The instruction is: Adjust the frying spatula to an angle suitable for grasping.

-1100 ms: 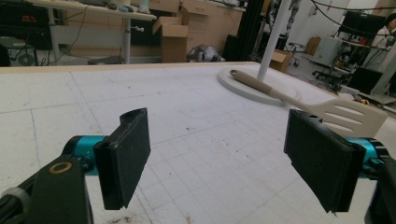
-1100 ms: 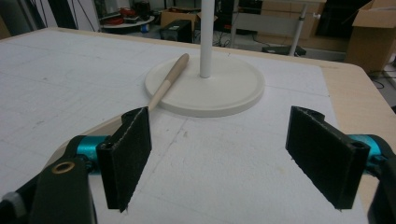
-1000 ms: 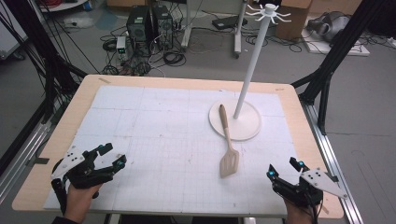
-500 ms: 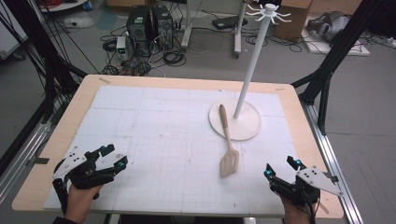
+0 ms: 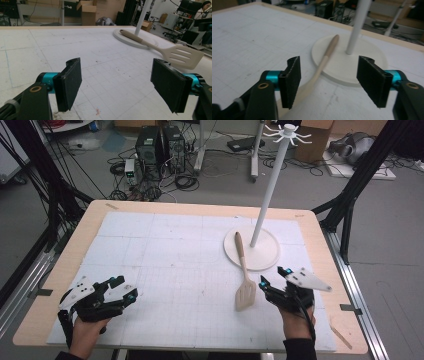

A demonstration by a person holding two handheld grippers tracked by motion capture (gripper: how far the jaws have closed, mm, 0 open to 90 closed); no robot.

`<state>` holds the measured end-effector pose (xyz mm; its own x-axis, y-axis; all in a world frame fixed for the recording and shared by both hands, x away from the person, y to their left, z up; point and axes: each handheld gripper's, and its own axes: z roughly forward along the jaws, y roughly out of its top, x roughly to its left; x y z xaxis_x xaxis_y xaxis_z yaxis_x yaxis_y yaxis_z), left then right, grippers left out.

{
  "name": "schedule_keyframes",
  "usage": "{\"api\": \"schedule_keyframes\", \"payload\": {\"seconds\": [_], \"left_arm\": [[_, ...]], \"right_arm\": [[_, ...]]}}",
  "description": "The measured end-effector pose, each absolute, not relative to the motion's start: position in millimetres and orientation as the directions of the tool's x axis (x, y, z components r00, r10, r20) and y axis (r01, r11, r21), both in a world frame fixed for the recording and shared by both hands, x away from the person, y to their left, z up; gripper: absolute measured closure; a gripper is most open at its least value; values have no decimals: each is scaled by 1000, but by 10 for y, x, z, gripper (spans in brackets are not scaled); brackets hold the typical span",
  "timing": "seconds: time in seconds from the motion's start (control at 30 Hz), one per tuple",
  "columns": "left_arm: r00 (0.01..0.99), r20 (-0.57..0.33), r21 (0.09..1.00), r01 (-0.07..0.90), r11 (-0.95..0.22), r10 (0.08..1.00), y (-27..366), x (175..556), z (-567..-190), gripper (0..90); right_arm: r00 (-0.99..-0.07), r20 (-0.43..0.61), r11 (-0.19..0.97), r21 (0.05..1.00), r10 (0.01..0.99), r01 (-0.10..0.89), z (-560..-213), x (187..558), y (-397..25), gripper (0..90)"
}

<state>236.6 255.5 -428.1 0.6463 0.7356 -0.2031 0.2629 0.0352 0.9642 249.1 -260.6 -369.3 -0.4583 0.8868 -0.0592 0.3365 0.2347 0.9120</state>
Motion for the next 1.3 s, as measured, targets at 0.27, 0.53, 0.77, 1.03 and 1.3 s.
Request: {"api": "schedule_keyframes", "payload": {"seconds": [0.27, 0.53, 0.77, 1.03, 1.3], "left_arm": [[651, -201, 963, 267, 27, 732, 2562, 2370, -4284, 255], [658, -204, 960, 278, 18, 725, 2548, 2382, -4296, 280], [656, -205, 960, 279, 19, 726, 2553, 2380, -4296, 280], [655, -207, 959, 282, 19, 726, 2551, 2379, -4297, 280], [656, -209, 958, 286, 17, 725, 2542, 2382, -4301, 281]], "right_arm": [[-584, -73, 398, 799, 809, 451, -3781, 2987, -2275, 625], [-645, -46, 488, 695, 763, 528, -3935, 3156, -2188, 793], [-617, -50, 493, 653, 785, 574, -4008, 3206, -2234, 793], [-592, -62, 490, 634, 804, 599, -4087, 3206, -2308, 780], [-582, -72, 490, 628, 810, 605, -4112, 3232, -2308, 763]]}}
